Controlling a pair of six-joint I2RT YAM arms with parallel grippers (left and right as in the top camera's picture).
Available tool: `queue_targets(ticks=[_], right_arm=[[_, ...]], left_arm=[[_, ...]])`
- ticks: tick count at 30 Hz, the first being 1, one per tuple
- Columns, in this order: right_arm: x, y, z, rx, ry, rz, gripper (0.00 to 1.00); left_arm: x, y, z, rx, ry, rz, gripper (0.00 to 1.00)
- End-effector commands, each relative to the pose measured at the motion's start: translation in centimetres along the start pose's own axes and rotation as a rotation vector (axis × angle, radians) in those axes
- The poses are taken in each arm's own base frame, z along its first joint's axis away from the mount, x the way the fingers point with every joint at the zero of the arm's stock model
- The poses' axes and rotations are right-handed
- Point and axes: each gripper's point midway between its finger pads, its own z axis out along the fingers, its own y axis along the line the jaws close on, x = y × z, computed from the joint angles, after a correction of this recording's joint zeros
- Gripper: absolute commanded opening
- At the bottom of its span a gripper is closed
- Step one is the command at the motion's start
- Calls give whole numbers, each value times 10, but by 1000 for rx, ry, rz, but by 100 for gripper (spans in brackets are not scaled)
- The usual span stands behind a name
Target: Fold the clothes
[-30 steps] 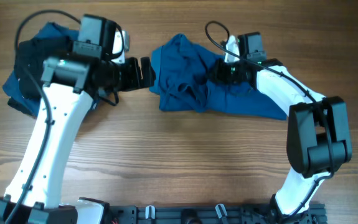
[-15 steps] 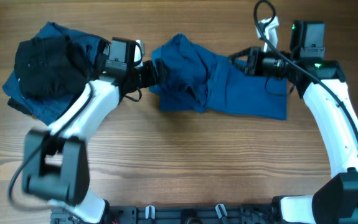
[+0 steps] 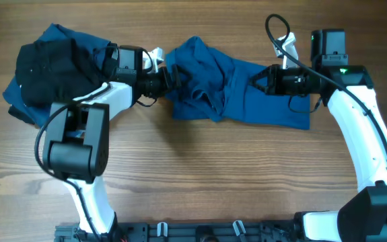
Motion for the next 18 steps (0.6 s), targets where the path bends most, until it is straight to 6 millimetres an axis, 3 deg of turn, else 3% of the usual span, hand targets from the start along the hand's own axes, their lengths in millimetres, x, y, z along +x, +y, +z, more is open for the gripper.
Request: queue_targets(ticks=[1,6,11,12,15,18], right_arm=[[-2,2,-2,8,-8,-39,4],[-2,2,-2,9,-8,-38,4],[-1,-1,-2,28,-7,-24,4],[-1,-1,-2,27,-7,-24,4],[3,-1,-2,29,7,-12,4],[3,-1,-3,29,10,-10,4]], left_arm=[[30,5,19,91,110,-36,100],[29,-22,24,192,114,42,100],[42,-25,42,130,120,69,99],[43,-23,43,113,119,66,94],[43,-10,46,35,104,46,34],[41,-9,45,27,96,44,7]])
